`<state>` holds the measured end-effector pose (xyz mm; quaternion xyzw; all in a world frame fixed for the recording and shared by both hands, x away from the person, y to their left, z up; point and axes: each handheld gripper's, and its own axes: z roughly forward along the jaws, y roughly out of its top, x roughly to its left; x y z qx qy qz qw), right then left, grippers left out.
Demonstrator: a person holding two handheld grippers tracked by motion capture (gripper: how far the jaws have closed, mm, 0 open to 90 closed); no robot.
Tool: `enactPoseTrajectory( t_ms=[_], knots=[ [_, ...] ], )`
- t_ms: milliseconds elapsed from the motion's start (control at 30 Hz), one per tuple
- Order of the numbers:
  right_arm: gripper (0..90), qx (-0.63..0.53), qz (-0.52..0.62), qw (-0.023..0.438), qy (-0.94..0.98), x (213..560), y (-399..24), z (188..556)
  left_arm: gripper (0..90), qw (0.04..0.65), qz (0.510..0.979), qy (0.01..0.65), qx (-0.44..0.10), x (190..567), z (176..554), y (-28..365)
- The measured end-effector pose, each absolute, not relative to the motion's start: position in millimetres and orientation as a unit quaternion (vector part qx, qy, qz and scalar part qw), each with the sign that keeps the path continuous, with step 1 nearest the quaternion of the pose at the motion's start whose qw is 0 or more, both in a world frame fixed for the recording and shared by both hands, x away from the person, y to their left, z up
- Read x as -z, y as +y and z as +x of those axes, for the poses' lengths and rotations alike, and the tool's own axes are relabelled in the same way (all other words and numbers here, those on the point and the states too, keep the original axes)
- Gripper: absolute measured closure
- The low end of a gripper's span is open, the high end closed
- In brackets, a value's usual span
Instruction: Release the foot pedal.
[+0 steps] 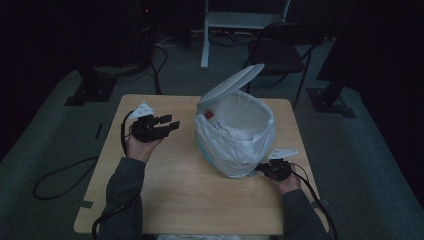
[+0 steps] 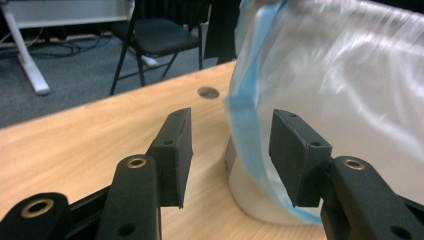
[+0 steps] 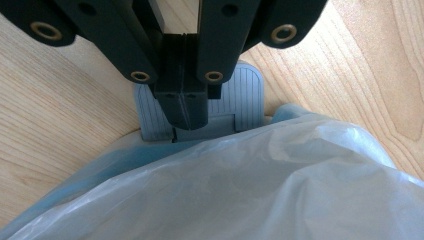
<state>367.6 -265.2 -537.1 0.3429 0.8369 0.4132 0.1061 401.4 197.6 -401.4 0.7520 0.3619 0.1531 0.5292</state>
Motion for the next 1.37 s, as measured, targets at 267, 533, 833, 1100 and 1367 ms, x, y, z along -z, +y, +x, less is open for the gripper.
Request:
enactPoseTrajectory(
  t_ms=[267, 533, 833, 1100, 1367],
  knots=[
    [90.0, -0.412, 0.344, 0.109, 0.837, 536, -265, 367, 52.5, 0.522, 0.749, 0.386, -0.137, 431, 397, 207],
    [90.0, -0.421, 0.342, 0.112, 0.832, 533, -266, 366, 52.6, 0.514, 0.749, 0.400, -0.123, 452, 393, 210],
    [90.0, -0.423, 0.337, 0.124, 0.832, 528, -265, 364, 52.5, 0.506, 0.753, 0.404, -0.116, 463, 391, 208],
    [90.0, -0.440, 0.359, 0.174, 0.804, 510, -281, 358, 52.5, 0.503, 0.752, 0.412, -0.111, 473, 389, 211],
    [86.7, -0.384, 0.455, 0.218, 0.773, 524, -309, 364, 52.5, 0.496, 0.749, 0.425, -0.109, 483, 387, 217]
  ],
)
